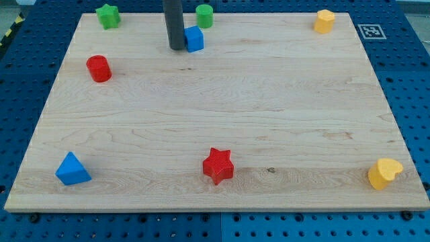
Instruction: Move your arm away from cube
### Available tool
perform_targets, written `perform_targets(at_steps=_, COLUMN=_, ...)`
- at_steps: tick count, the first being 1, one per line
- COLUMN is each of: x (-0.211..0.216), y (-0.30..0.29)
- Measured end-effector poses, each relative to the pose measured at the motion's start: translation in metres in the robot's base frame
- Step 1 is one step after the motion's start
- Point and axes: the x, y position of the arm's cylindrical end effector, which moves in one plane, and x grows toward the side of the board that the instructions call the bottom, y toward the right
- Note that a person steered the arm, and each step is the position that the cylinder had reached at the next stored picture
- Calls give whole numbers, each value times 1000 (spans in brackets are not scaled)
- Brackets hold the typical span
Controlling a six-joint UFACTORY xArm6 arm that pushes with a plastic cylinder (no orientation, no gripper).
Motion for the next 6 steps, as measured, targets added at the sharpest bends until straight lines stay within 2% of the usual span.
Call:
perform_targets(at_steps=1, x=13, y=0)
perform_targets(at_steps=3, x=106, y=1)
perform_targets(at_steps=4, x=118, y=-10)
perform_targets(at_steps=5, x=118, y=-56)
perform_targets(at_steps=6, x=141, y=-103)
